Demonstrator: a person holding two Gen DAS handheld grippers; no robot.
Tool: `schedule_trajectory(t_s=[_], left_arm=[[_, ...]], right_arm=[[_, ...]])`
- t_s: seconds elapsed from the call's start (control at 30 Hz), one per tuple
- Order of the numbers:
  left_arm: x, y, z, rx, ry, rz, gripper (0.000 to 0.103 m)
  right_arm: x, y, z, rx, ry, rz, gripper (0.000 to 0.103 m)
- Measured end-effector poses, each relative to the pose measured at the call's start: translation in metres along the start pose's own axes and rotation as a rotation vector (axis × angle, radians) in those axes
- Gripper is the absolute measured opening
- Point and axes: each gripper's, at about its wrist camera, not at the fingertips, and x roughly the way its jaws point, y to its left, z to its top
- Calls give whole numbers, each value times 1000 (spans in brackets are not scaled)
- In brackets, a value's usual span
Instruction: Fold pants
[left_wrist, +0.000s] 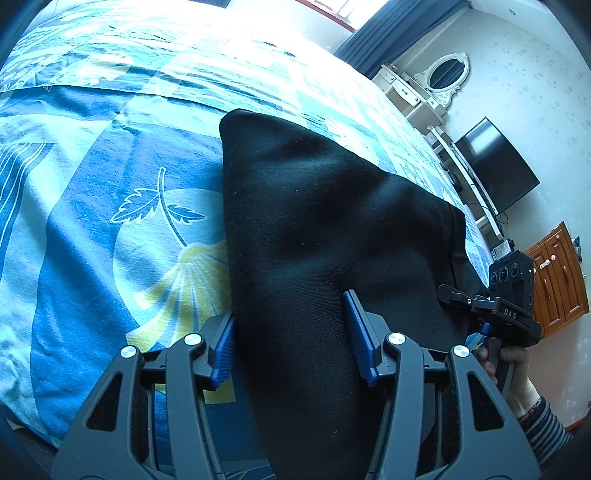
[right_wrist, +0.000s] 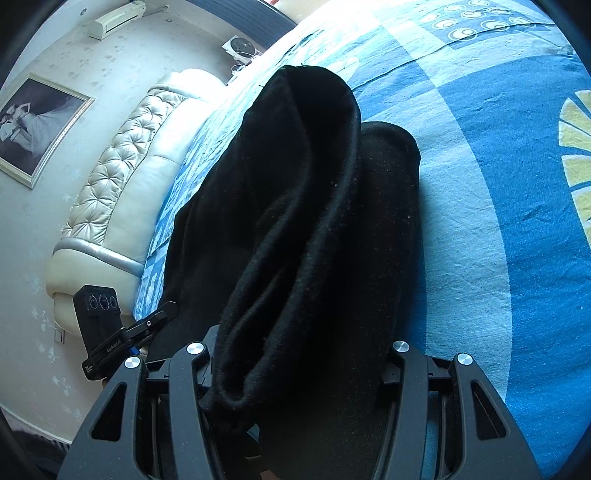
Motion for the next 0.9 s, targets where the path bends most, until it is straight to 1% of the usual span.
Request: schedule_trajectory(t_s=[0.03, 0.1, 0.13, 0.17, 0.2, 0.27, 0.33, 0.4, 0.47, 0.6, 0.63, 0.7, 0.73, 0.8, 0.83, 0.9], left_arm=[[-1, 1, 0, -4, -1, -11, 58], [-6, 2, 1, -7, -17, -29, 63], [-10, 3, 1, -11, -31, -43, 69], [-15, 4, 2, -14, -48, -57, 73], [-20, 5, 4, -13, -62, -70, 74], [-24, 8, 10, -4, -65, -93, 80], [-20, 9, 18, 13, -50, -90, 80], [-11, 12, 29, 16, -31, -73, 81], [0, 17, 39, -11, -9, -75, 81], [20, 30, 58, -84, 24, -79, 81], [23, 33, 59, -96, 27, -90, 81], [29, 35, 63, -110, 30, -98, 81], [30, 35, 64, -109, 29, -100, 81], [34, 33, 67, -97, 28, -97, 82], [35, 32, 69, -89, 28, -94, 83], [38, 30, 71, -80, 30, -86, 84]], right_arm=[[-1, -1, 0, 4, -6, 14, 59], [-4, 0, 0, -10, -17, 32, 68], [-6, 1, 0, -25, -16, 29, 70], [-8, 2, 0, -39, -13, 22, 71], [-11, 0, 1, -45, -11, 19, 71], [-20, -8, 3, -20, -25, 34, 71], [-25, -15, 8, 16, -39, 54, 71], [-24, -15, 15, 18, -33, 45, 71], [-20, -12, 22, -3, -25, 28, 73], [-20, -10, 29, -33, -8, -7, 73], [-24, -9, 28, -57, -17, -35, 73], [-36, -14, 24, -74, -54, -59, 73], [-42, -20, 24, -51, -72, -48, 74], [-47, -31, 23, 20, -86, 38, 74], [-46, -35, 25, 41, -87, 58, 75], [-41, -34, 35, 31, -89, 49, 77]])
